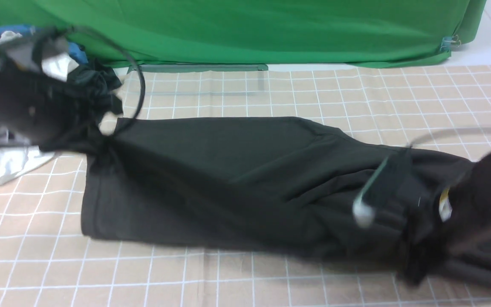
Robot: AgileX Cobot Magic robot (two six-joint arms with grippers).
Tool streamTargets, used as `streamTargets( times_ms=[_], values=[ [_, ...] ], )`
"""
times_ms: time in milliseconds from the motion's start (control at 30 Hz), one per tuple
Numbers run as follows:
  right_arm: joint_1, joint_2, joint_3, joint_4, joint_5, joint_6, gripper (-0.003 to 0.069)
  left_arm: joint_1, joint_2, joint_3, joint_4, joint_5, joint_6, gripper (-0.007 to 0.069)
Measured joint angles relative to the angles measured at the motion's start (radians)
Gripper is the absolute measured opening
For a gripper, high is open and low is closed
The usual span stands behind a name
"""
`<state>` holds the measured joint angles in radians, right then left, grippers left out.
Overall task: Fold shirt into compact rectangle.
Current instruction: 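Fold the black garment in half by bringing its near edge over to the far edge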
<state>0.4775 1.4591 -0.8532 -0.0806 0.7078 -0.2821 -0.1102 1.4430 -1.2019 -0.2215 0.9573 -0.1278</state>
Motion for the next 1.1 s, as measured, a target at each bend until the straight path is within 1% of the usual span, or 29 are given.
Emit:
streamTargets(
  times_ms=[200,233,300,533,700,800,867,933,967,1033,1067,1100],
  values=[
    [-0.124,0.063,-0.174,-0.010,-0.024,-0.055,0.0082,0.000,0.148,-0.162,0.014,0.008,-0.028,0.0020],
    [-0.127,0.067,-0.180,-0.010,-0.025,-0.057,0.0082,0.000,0.148,-0.167,0.014,0.008,-0.029,0.0020],
    [-0.155,0.137,-0.267,-0.012,-0.045,-0.066,0.0082,0.000,0.228,-0.233,0.015,0.010,-0.039,0.0020],
    [-0.165,0.355,-0.454,-0.014,-0.123,-0.066,0.0082,0.025,0.411,-0.328,0.027,0.010,-0.079,0.0020],
    [-0.165,0.457,-0.528,-0.023,-0.154,-0.066,0.0097,0.040,0.464,-0.333,0.045,-0.028,-0.083,0.0022],
    [-0.165,0.492,-0.560,-0.041,-0.188,-0.065,0.0178,0.041,0.476,-0.343,0.068,-0.085,-0.083,0.0054],
    [-0.165,0.496,-0.578,-0.063,-0.198,-0.062,0.0255,0.041,0.476,-0.361,0.083,-0.107,-0.083,0.0094],
    [-0.165,0.495,-0.616,-0.087,-0.165,-0.045,0.0351,0.047,0.476,-0.398,0.089,-0.087,-0.083,0.0162],
    [-0.165,0.489,-0.635,-0.090,-0.140,-0.028,0.0372,0.049,0.476,-0.419,0.091,-0.068,-0.083,0.0190],
    [-0.165,0.471,-0.669,-0.084,-0.053,0.033,0.0384,0.050,0.476,-0.459,0.093,-0.018,-0.073,0.0227],
    [-0.165,0.463,-0.679,-0.067,-0.026,0.058,0.0371,0.049,0.476,-0.474,0.083,0.010,-0.052,0.0242],
    [-0.166,0.445,-0.696,-0.018,0.028,0.070,0.0320,0.047,0.474,-0.486,0.066,0.050,-0.022,0.0243]
  ],
)
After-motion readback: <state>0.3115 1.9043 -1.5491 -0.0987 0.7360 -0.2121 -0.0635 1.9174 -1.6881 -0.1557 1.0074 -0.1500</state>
